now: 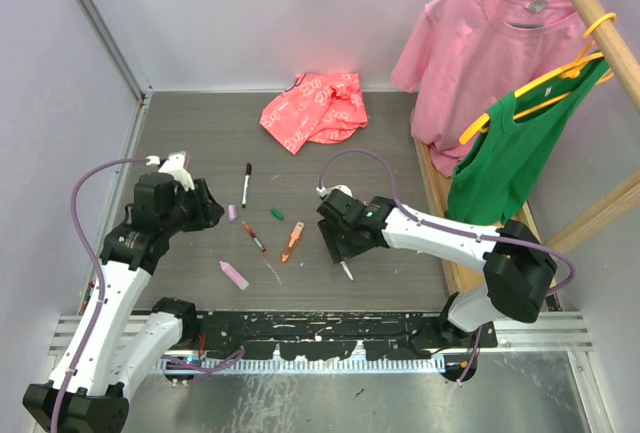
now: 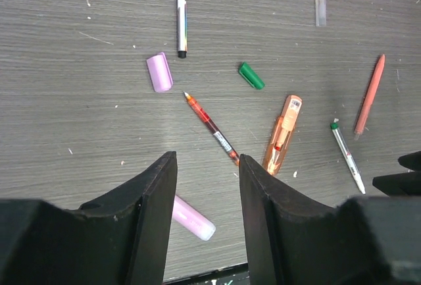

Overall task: Insert the pens into the pen caps
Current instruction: Pick up the pen from the center of the board.

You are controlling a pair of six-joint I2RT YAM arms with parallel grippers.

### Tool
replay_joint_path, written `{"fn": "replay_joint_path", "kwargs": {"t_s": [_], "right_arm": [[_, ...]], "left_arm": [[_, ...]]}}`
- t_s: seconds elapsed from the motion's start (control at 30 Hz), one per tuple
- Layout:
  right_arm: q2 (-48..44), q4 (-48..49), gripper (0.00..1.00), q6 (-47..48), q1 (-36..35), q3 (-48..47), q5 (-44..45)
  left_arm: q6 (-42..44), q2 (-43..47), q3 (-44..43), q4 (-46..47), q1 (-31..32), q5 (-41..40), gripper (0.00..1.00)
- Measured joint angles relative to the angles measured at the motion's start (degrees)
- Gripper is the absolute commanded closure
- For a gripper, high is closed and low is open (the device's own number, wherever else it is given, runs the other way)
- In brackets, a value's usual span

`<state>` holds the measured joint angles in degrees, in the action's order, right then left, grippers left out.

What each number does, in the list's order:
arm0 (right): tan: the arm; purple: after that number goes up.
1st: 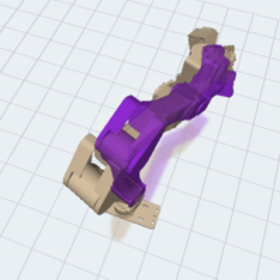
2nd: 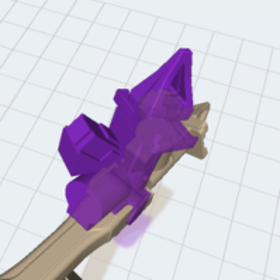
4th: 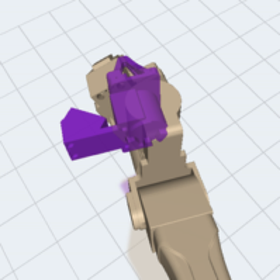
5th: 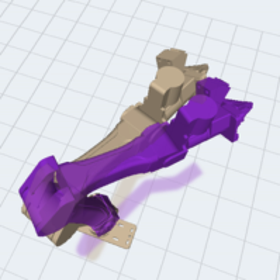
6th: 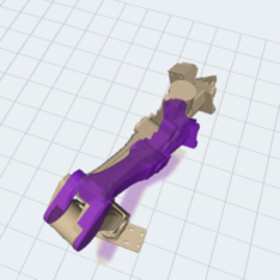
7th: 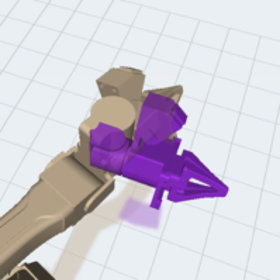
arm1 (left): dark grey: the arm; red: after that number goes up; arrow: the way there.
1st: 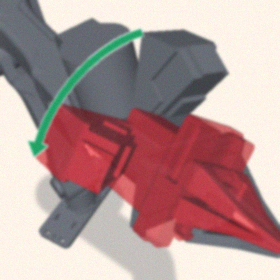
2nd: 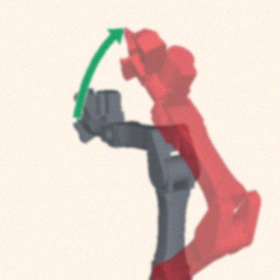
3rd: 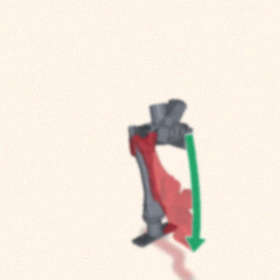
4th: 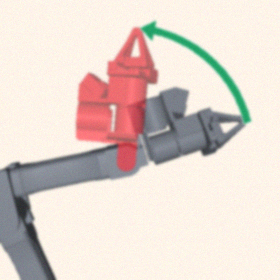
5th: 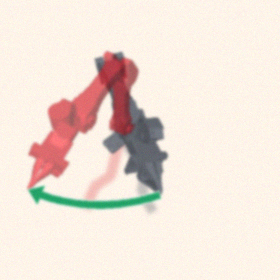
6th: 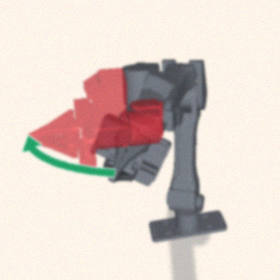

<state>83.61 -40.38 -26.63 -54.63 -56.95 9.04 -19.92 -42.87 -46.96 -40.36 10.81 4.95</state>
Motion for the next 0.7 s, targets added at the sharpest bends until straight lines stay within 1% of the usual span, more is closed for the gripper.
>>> {"fn": "replay_joint_path", "kwargs": {"t_s": [0.33,0.43,0.7], "right_arm": [[4.3,4.1,0.49,0.5,0.9,2.3,-2.5],[5.5,5.8,0.53,0.9,1.1,3.2,-3.0],[6.4,7.8,0.59,0.9,1.1,6.1,-3.2]], "left_arm": [[0.0,0.0,0.5,-0.2,0.3,2.3,0.57],[0.0,0.0,0.5,-0.2,0.3,2.8,0.57],[0.0,0.3,0.7,-0.1,0.3,3.7,0.56]]}}
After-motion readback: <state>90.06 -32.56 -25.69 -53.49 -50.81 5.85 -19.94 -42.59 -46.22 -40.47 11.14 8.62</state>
